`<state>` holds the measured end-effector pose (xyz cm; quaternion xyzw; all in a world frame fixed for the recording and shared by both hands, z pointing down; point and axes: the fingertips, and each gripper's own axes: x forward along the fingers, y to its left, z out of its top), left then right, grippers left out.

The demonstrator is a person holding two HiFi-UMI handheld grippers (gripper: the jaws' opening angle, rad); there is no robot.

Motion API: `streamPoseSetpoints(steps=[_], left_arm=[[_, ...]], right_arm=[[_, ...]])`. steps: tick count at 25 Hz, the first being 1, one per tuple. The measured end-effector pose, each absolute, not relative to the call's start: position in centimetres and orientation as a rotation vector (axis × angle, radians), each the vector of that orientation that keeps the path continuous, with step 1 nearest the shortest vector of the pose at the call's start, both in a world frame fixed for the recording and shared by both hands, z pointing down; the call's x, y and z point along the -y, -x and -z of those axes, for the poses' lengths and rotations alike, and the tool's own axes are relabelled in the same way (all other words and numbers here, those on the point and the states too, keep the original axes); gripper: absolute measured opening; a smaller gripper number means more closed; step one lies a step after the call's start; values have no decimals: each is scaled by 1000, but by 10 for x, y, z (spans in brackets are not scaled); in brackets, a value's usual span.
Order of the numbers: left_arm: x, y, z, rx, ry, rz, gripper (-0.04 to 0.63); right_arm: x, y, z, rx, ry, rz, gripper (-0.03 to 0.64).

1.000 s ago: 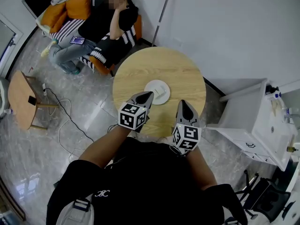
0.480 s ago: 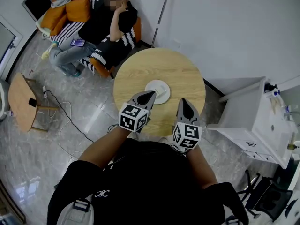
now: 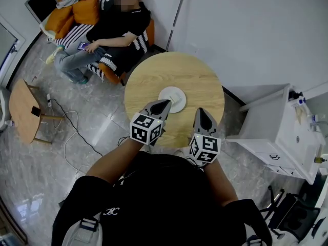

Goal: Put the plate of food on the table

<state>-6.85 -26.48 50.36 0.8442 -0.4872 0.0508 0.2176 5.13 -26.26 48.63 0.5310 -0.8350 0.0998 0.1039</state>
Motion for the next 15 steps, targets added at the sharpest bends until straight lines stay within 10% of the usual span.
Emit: streamPoseSetpoints(steps=[15], left_arm=[[266, 70, -519, 1347, -2305, -183, 8]], right_arm=[[264, -54, -488, 2459, -1560, -293, 8]])
